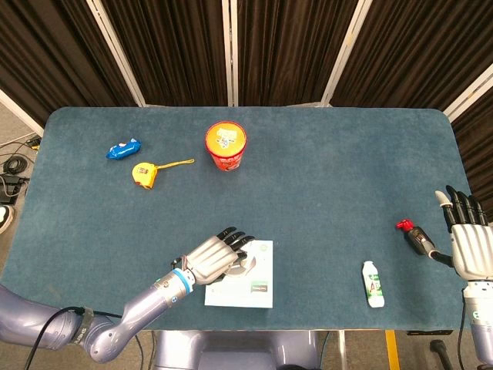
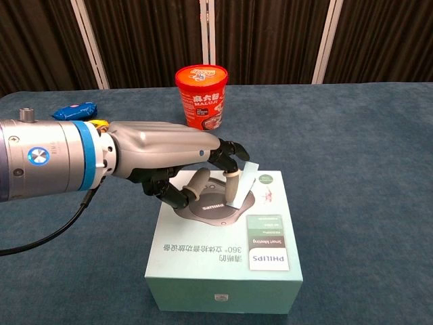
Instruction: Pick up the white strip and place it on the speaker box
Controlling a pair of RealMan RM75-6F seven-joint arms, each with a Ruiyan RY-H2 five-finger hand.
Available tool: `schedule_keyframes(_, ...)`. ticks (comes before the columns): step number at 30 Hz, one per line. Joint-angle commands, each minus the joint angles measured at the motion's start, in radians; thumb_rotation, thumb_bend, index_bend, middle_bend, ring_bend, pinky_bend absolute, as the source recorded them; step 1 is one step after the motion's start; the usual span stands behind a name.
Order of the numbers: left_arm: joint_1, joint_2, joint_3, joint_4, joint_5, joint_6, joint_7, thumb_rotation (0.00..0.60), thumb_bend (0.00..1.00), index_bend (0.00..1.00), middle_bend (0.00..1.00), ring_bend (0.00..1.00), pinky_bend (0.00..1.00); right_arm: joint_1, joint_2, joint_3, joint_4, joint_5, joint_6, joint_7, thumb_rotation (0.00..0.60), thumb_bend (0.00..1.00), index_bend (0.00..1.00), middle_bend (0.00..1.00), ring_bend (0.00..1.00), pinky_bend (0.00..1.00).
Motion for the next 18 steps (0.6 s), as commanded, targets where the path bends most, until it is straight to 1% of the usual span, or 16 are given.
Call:
schedule_keyframes(1,0.0,-0.007,0.004,0.004,-0.002,0.001,0.004,0.6,0.99,0.36,0.0,0.0,0.0,-0.001,0.0,0.001,0.0,0.0,0.0,0.0,0.6,0.12,0.03,0.0,0.0,0.0)
schedule_keyframes(6,0.001,-0.014,0.011,0.01,-0.004,0.001,0.011,0.6,0.98,0.36,0.0,0.0,0.0,-0.002,0.001,0.004,0.0,0.001,0.001,0.002,0.6,0.12,0.03,0.0,0.0,0.0)
schedule_keyframes(10,0.004,-0.009,0.006,0.007,0.001,0.005,0.006,0.6,0.98,0.36,0.0,0.0,0.0,-0.003,0.001,0.004,0.0,0.0,-0.001,0.002,0.6,0.11,0.03,0.0,0.0,0.0)
schedule_keyframes(14,0.013,-0.002,-0.003,0.005,0.03,0.016,-0.011,0.6,0.98,0.36,0.0,0.0,0.0,-0.004,0.003,0.006,-0.001,0.001,0.0,0.004,0.6,0.11,0.03,0.0,0.0,0.0)
schedule_keyframes(18,0.021,0.004,0.006,0.007,0.057,0.014,-0.015,0.6,0.98,0.36,0.0,0.0,0.0,-0.004,0.004,0.008,-0.001,0.002,-0.001,0.007,0.6,0.12,0.03,0.0,0.0,0.0)
